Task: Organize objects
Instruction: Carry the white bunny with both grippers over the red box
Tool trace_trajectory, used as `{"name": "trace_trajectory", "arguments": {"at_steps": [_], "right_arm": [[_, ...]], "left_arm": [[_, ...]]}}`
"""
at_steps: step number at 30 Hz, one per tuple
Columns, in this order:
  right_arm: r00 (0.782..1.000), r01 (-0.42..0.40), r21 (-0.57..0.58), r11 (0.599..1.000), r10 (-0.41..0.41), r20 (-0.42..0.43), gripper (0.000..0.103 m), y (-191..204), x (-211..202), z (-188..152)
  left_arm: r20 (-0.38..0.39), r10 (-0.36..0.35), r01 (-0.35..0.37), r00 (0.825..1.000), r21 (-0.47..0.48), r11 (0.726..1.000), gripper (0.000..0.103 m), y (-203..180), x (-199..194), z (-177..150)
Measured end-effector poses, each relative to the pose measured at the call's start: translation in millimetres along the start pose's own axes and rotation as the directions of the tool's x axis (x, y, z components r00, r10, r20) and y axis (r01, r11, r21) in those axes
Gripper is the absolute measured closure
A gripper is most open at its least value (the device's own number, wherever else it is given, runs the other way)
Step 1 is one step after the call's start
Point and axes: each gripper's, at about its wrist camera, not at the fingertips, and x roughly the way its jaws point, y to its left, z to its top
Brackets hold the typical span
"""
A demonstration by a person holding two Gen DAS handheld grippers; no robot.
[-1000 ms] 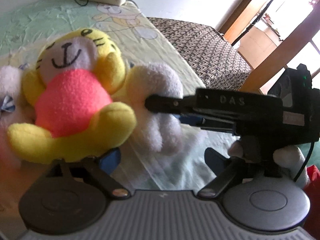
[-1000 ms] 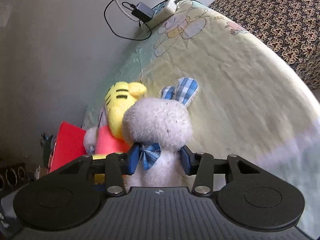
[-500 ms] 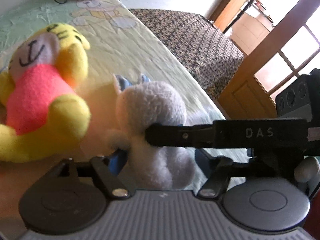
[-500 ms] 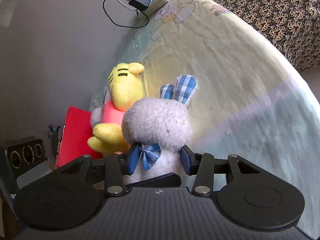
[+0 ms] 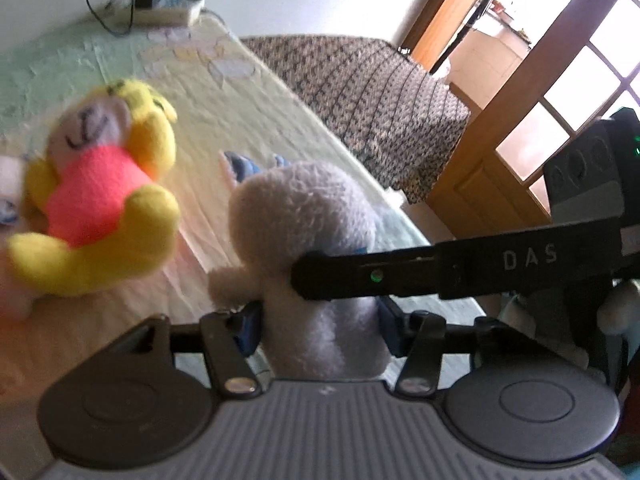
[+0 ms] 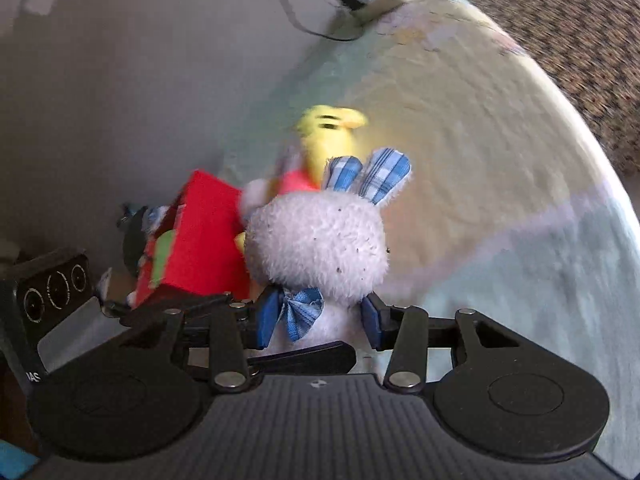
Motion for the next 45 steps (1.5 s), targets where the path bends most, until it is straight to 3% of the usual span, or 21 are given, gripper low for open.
{"name": "trace_trajectory", "arguments": {"at_steps": [7, 15, 25, 29, 35, 45], "right_arm": [[0.992, -0.121, -0.157, 0.98, 0.115, -0.048, 0.057, 49, 13, 13], [0.972, -0.233, -0.259, 0.937, 0.213, -0.103, 0.056, 104, 48, 17], [0.969, -0.249, -0.371, 0.895, 0.224, -0.107, 0.056, 183, 109, 11], [0.974, -0.227, -0.405, 0.886, 0.205, -0.099, 0.056, 213, 139, 10], [0.981, -0.194, -0.354, 0.915, 0.175, -0.087, 0.056, 232, 176, 9], [0.99, -0.138, -0.334, 0.932, 0.123, -0.064, 0.056, 258, 218, -3]], "left_arm": [[0.137, 0.062, -0.06, 0.989, -0.019, 0.998, 0.048, -1, -59, -5], [0.262, 0.183, -0.156, 0.948, -0.122, 0.98, 0.048, 15, -124, -21], [0.361, 0.274, -0.221, 0.891, -0.181, 0.958, 0.049, 65, -186, -42], [0.373, 0.294, -0.238, 0.88, -0.19, 0.953, 0.049, 98, -208, -46], [0.372, 0.281, -0.218, 0.885, -0.202, 0.955, 0.048, 156, -232, -50], [0.33, 0.246, -0.188, 0.911, -0.199, 0.962, 0.047, 223, -237, -52]]}}
